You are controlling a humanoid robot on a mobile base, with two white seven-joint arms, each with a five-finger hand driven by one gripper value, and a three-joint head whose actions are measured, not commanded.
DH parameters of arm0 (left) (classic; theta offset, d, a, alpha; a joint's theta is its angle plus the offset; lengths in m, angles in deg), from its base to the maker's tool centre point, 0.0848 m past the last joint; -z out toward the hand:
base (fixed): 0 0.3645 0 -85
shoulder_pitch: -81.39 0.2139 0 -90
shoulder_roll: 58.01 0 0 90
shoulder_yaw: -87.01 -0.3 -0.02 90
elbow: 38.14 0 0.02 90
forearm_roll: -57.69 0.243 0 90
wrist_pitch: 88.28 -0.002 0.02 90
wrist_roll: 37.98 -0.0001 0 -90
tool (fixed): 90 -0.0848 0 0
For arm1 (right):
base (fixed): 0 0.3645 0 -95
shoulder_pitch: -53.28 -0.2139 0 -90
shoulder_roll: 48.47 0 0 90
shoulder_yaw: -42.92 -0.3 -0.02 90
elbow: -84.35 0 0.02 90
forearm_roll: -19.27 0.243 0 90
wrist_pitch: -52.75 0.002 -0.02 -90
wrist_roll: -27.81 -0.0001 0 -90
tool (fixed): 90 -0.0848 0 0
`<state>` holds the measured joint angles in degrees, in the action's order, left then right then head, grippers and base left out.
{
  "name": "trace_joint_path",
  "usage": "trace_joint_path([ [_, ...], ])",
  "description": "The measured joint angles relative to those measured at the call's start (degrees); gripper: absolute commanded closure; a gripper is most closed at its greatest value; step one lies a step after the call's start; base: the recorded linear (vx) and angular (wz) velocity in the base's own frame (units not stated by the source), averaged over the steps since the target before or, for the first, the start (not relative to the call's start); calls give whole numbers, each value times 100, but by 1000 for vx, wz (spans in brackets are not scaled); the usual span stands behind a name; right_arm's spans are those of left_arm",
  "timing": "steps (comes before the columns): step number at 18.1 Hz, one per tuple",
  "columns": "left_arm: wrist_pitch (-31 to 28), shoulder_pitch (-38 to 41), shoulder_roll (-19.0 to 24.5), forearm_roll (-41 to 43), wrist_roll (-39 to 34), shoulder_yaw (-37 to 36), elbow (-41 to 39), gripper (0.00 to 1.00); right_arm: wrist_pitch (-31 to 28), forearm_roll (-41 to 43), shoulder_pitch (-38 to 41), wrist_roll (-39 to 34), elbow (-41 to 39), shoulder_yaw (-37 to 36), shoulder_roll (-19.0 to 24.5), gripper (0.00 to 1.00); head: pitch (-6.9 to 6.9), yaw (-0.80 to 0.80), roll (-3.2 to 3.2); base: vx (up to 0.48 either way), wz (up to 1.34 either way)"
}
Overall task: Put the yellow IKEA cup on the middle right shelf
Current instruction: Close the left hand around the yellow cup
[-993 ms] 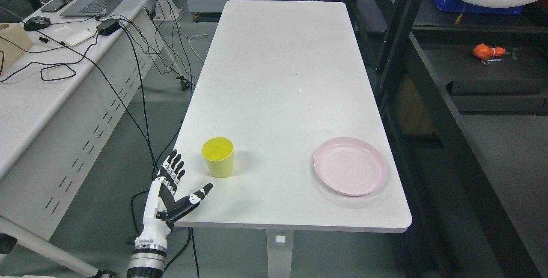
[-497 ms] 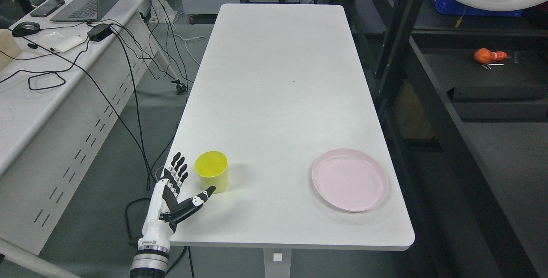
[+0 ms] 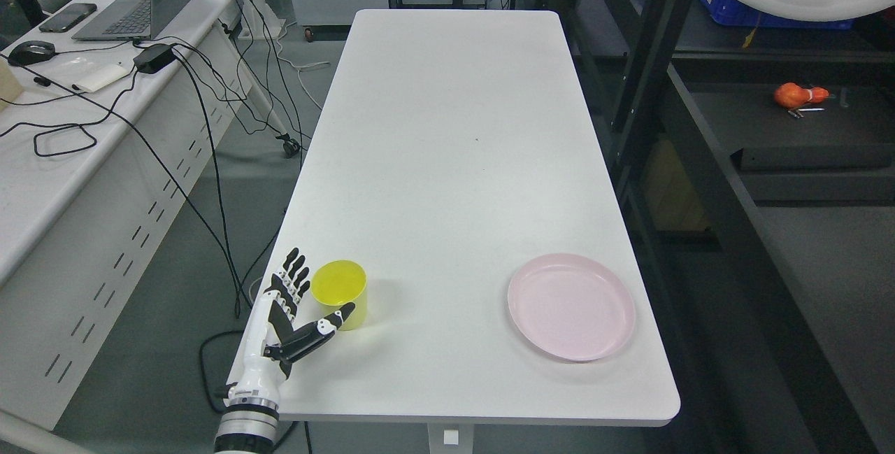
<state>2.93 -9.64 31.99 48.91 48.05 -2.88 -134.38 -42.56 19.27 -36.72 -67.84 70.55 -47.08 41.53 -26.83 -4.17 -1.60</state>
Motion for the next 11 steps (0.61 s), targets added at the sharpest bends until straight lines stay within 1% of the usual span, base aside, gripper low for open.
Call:
trace_joint_path([
  [5, 0, -177, 0, 4, -1, -140, 58, 1, 0, 0, -1, 0, 0, 0, 0, 1, 0, 0, 0, 32, 0],
  [11, -1, -209, 0, 13, -1, -268, 124, 1, 0, 0, -1, 0, 0, 0, 0, 0, 0, 0, 0, 12, 0],
])
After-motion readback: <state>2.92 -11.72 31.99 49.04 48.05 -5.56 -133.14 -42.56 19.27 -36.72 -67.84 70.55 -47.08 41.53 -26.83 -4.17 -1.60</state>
